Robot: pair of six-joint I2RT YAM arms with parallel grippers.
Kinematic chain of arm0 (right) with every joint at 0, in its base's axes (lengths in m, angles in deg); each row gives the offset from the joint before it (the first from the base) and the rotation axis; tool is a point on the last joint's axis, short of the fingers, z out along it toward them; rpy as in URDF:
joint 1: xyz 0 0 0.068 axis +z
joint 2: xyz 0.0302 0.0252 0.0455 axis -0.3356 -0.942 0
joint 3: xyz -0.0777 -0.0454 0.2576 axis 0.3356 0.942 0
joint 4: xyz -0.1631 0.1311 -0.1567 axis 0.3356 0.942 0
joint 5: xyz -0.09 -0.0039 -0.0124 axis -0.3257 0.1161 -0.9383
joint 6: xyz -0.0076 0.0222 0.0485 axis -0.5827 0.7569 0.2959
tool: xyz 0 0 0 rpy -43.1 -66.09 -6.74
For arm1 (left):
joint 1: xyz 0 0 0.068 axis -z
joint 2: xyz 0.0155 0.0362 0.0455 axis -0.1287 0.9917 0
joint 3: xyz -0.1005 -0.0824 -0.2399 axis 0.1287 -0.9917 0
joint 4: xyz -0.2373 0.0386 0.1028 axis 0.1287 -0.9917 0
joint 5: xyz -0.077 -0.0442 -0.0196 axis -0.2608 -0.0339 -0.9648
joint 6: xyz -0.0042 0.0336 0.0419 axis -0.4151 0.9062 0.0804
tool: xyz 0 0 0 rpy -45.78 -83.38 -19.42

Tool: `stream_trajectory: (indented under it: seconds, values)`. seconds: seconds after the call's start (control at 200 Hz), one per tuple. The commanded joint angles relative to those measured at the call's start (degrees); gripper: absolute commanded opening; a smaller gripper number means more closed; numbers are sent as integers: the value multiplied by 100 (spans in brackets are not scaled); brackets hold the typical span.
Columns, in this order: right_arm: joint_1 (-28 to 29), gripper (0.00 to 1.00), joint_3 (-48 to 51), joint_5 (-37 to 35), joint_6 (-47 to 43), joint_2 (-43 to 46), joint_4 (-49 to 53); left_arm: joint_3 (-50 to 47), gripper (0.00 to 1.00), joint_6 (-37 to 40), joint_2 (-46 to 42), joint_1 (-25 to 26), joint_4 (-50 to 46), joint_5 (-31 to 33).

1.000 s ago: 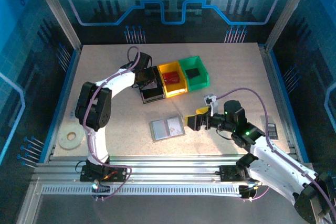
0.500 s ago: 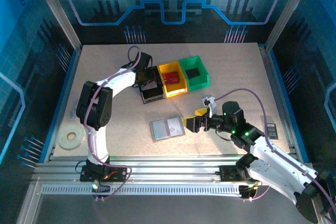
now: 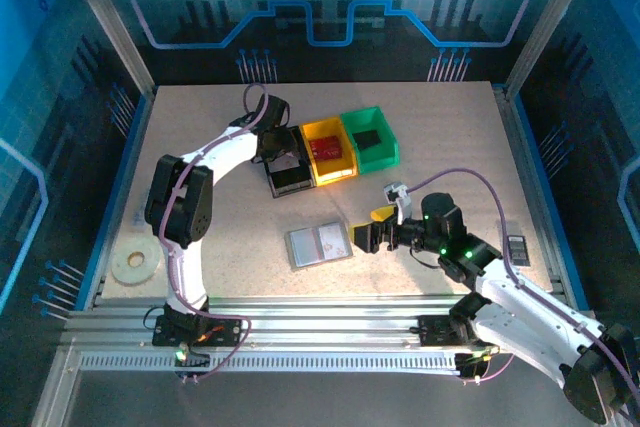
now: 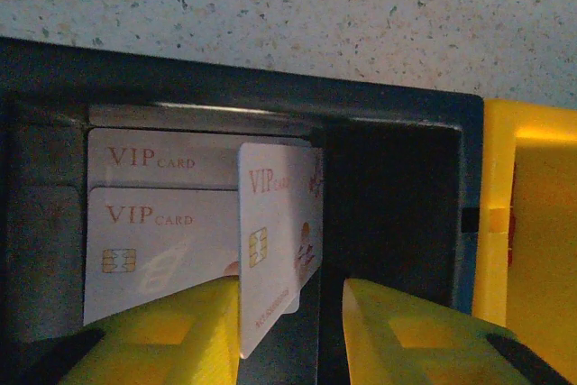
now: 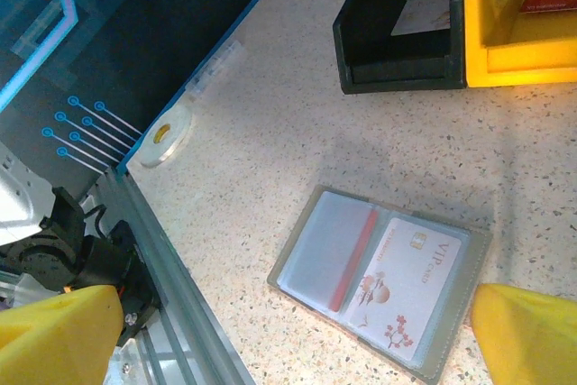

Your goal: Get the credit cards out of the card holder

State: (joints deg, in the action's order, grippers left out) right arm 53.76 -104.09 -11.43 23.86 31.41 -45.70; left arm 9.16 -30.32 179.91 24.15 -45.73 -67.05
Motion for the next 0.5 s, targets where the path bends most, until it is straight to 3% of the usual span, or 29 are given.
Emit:
stream_trajectory:
  seconds: [0.0, 0.495]
  values:
    - [83, 100, -22, -57, -100, -23, 77, 203, 34, 186, -244, -67, -290, 145]
    - [128, 100, -117, -120, -170, -59, 210, 388, 36, 363, -581, -155, -639, 241]
